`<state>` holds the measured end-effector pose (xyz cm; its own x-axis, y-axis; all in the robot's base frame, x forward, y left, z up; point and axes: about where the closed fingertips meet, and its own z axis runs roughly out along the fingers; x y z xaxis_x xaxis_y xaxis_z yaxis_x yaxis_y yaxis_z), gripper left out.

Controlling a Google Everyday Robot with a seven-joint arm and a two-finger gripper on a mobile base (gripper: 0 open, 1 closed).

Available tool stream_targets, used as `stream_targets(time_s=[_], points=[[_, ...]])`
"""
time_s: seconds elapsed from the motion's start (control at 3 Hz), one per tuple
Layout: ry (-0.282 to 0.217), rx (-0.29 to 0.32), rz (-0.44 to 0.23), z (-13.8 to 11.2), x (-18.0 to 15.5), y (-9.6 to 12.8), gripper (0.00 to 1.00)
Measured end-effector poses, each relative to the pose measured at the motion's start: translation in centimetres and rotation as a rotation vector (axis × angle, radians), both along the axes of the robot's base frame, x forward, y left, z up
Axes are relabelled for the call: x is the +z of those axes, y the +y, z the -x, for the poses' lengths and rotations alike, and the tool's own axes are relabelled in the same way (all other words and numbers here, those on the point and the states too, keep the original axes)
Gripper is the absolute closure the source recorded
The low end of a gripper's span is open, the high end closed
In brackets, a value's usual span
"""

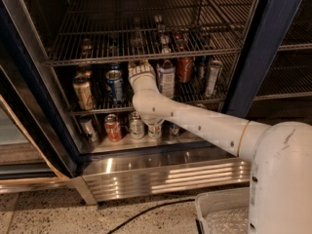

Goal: Pick water bottle from middle shelf of fridge

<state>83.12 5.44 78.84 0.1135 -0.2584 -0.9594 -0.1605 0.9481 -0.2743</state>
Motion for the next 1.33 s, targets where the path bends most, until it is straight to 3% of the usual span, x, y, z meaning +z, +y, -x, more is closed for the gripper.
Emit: stream_targets(time_s=[0.67,1.0,1.33], points=[[-0.001,0.002,0.0,0.0,0.0,0.1,0.71],[-0.019,0.025,0.006,-1.6,0.6,2.2,0.76],[-0.019,0.025,0.006,-1.6,0.6,2.2,0.8]])
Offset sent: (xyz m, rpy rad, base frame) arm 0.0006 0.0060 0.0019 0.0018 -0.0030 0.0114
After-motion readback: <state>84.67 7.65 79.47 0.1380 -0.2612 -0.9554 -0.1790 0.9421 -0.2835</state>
